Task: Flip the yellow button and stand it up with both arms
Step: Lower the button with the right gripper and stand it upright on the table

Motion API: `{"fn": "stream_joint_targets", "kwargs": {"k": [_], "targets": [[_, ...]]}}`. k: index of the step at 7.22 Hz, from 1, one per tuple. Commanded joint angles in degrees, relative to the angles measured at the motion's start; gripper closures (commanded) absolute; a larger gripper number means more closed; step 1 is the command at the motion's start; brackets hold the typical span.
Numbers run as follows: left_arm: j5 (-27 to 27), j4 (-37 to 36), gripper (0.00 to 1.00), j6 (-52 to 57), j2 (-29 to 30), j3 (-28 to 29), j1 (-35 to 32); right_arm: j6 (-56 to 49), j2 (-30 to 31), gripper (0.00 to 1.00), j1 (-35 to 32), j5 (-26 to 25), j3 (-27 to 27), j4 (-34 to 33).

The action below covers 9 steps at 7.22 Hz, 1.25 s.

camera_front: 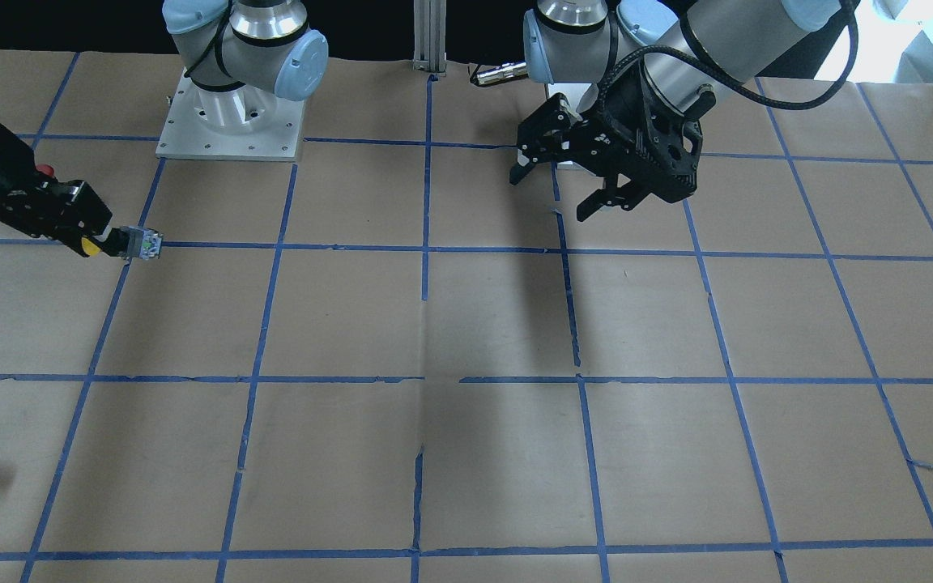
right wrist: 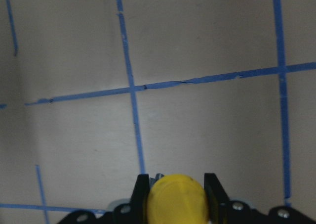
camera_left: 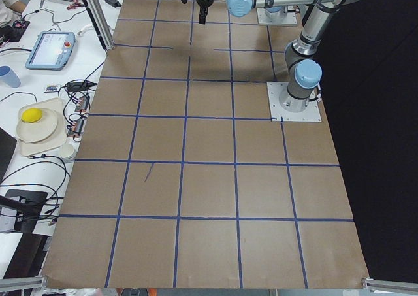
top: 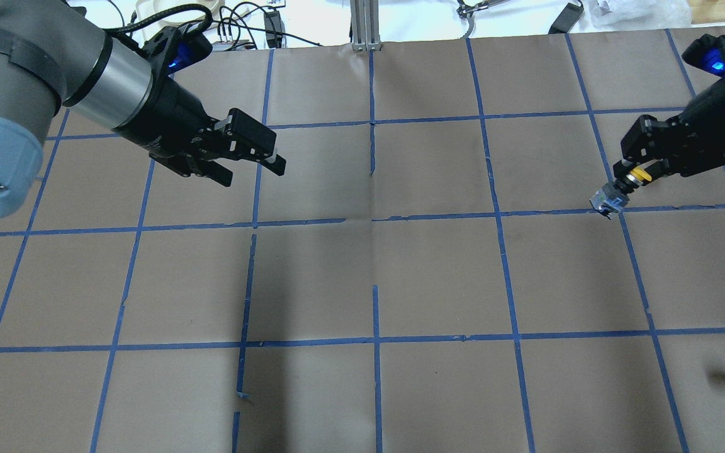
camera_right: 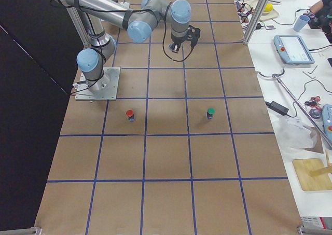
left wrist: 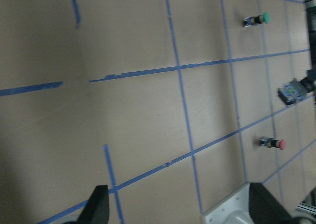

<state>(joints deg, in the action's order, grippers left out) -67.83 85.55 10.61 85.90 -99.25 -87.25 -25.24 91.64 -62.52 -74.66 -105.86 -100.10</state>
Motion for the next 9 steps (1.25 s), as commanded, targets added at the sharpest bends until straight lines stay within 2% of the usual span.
{"fn": "stream_joint_targets", "kwargs": {"k": [1, 2, 3, 4, 5, 6, 7, 8, 9], "targets": [[-15.4, 0.1, 0.0, -0.8, 0.0, 0.6, 0.1, -28.2, -0.9, 0.73, 7.7, -2.0, -9.2, -15.5], [-20.4, 0.1, 0.0, -1.8, 0.2, 1.2, 0.1, -39.9, -2.3, 0.73, 10.5, -1.7, -11.7, -21.0], [-22.8, 0.5, 0.0, -2.3, 0.5, 2.1, 0.1, -49.5, -4.0, 0.74, 12.3, -1.7, -12.6, -23.8], [-23.1, 0.4, 0.0, -2.7, 1.6, 3.4, 0.1, -57.2, -5.8, 0.75, 15.5, 0.2, -12.7, -23.9], [-23.1, 1.2, 0.0, -2.8, 2.7, 6.1, 0.1, -67.4, -7.8, 0.75, 19.3, 4.9, -12.7, -23.9], [-23.0, 1.5, 0.0, -3.0, 4.6, 8.5, 0.1, -75.4, -9.7, 0.75, 22.5, 7.1, -12.6, -24.0], [-22.3, 1.7, 0.0, -3.3, 6.8, 10.8, 0.1, -80.7, -10.0, 0.75, 23.7, 8.7, -12.6, -24.1], [-21.9, 1.6, 0.0, -3.4, 8.4, 11.3, 0.1, -89.7, -10.0, 0.75, 24.5, 9.0, -12.5, -24.4], [-22.0, 1.4, 0.0, -3.5, 8.8, 10.8, -1.0, -93.8, -10.1, 0.75, 26.1, 8.7, -12.6, -24.4]]}}
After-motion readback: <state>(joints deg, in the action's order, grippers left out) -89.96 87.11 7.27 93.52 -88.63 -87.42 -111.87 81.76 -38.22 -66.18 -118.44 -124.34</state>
